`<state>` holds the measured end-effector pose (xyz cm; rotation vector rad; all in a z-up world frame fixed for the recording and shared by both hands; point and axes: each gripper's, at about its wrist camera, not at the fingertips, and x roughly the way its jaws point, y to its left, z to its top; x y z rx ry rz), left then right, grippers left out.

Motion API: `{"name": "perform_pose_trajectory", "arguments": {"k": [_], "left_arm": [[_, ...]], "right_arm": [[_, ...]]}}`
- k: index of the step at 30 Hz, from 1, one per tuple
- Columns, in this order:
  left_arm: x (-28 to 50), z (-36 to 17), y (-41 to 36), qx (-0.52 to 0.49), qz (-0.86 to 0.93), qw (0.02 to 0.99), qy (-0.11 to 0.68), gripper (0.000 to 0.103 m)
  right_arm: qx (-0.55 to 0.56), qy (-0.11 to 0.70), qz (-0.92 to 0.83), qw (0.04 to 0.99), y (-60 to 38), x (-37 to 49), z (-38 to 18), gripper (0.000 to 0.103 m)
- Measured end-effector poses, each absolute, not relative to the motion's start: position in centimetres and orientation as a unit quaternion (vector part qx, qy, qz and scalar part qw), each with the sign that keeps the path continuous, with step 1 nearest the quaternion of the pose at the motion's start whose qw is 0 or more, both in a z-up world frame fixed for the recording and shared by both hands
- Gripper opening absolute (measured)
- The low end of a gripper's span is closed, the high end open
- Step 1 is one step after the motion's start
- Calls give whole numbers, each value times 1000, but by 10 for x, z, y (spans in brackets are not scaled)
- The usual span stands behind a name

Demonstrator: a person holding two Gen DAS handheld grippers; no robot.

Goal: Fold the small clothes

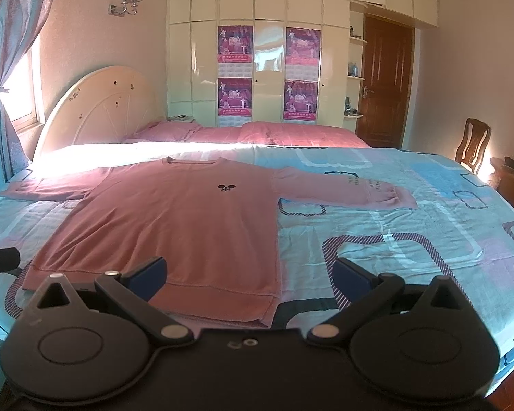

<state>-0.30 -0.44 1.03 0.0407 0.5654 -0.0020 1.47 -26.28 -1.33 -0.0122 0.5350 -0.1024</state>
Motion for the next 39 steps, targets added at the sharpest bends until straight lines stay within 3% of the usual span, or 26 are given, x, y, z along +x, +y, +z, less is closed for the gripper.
{"name": "perform_pose_trajectory", "arguments": {"k": [39], "left_arm": [[-13, 13, -3, 15, -4, 962, 274, 103]], "right_arm": [[-17, 266, -34, 963, -254, 14, -14, 102]]}}
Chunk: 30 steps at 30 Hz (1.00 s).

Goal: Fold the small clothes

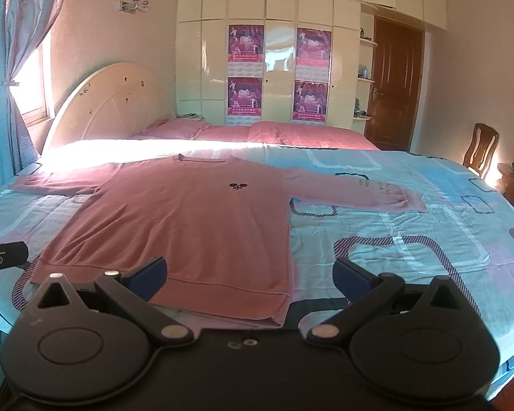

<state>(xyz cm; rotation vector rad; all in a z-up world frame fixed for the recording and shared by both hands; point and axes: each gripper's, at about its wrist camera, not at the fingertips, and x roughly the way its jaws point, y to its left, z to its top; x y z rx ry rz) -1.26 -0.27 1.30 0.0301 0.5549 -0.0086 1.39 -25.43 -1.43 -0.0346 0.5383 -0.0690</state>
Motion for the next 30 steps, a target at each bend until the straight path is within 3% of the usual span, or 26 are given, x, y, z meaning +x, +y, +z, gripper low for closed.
{"name": "perform_pose_trajectory", "arguments": {"k": [30], "left_arm": [[15, 16, 2, 11, -9, 962, 274, 103]], "right_arm": [[-23, 257, -47, 965, -249, 34, -8, 102]]}}
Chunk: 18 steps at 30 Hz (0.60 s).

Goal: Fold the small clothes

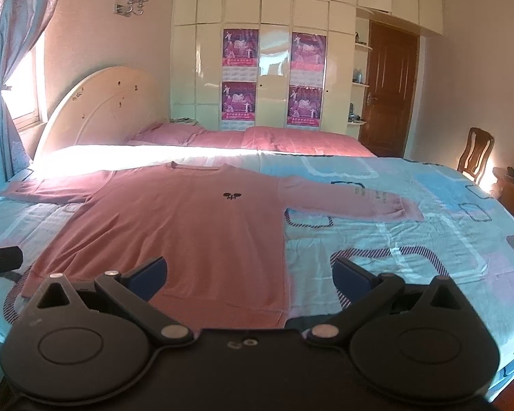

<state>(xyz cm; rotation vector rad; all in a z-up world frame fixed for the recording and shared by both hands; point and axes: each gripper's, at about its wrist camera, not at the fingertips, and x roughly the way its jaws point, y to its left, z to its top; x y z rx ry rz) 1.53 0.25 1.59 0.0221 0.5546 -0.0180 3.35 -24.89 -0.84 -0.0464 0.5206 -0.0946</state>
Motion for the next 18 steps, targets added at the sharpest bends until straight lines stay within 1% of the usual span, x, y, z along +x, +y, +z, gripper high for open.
{"name": "perform_pose_trajectory", "arguments": {"k": [12, 18], "left_arm": [[93, 3, 15, 0, -9, 956, 292, 103], [149, -11, 16, 25, -5, 951, 307, 103]], "right_arm": [[-46, 247, -98, 963, -255, 97, -12, 102], [-56, 221, -127, 965, -260, 139, -16, 102]]}}
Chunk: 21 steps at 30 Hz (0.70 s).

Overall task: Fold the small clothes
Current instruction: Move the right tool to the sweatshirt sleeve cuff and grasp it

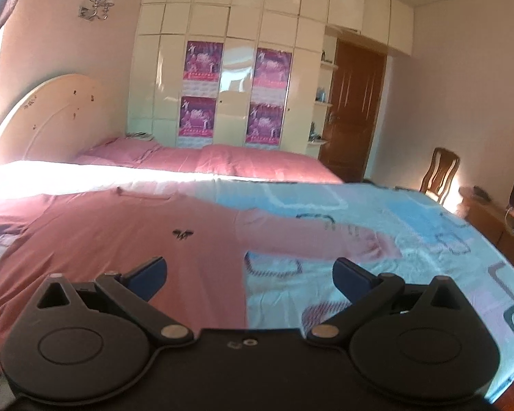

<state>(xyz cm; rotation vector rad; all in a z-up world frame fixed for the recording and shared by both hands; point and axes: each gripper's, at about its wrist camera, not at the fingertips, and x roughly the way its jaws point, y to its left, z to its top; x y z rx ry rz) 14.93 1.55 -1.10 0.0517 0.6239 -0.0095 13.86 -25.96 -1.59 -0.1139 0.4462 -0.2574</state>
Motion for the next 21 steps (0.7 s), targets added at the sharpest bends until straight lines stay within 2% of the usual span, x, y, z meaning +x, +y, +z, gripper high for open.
{"name": "perform_pose_trajectory", "arguments": {"k": [11, 19, 21], "left_arm": [[247, -17, 29, -2, -45, 959, 278, 103], [316, -44, 11, 1, -77, 935, 346, 103], [326, -53, -1, 4, -74, 934, 349, 103]], "right_arm": [[-36, 204, -178, 962, -270, 214, -14, 102], [-26, 211, -226, 951, -305, 250, -26, 102], [-25, 215, -235, 948, -319, 257, -31, 98]]}}
